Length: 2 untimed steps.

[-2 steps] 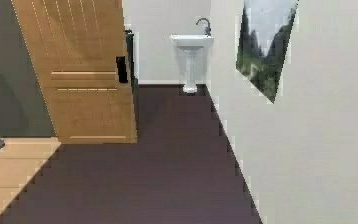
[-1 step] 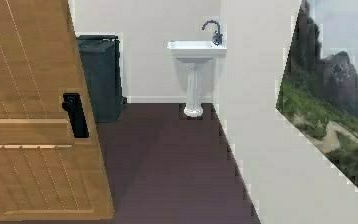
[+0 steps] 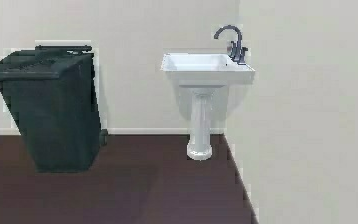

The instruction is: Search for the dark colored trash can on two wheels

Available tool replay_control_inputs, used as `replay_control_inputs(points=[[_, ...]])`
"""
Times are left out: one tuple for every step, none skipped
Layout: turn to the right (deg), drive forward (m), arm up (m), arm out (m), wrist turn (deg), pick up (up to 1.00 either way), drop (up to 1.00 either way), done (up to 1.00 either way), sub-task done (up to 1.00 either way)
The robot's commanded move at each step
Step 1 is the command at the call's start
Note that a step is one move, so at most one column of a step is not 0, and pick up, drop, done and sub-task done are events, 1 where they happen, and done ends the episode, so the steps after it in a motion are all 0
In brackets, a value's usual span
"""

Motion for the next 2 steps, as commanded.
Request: replay_control_inputs(points=[[-6.0, 0.00, 0.00, 0.00, 0.0, 0.00, 0.00, 0.00, 0.00], [0.0, 0.40, 0.00, 0.00, 0.0, 0.00, 0.00, 0.00, 0.00]])
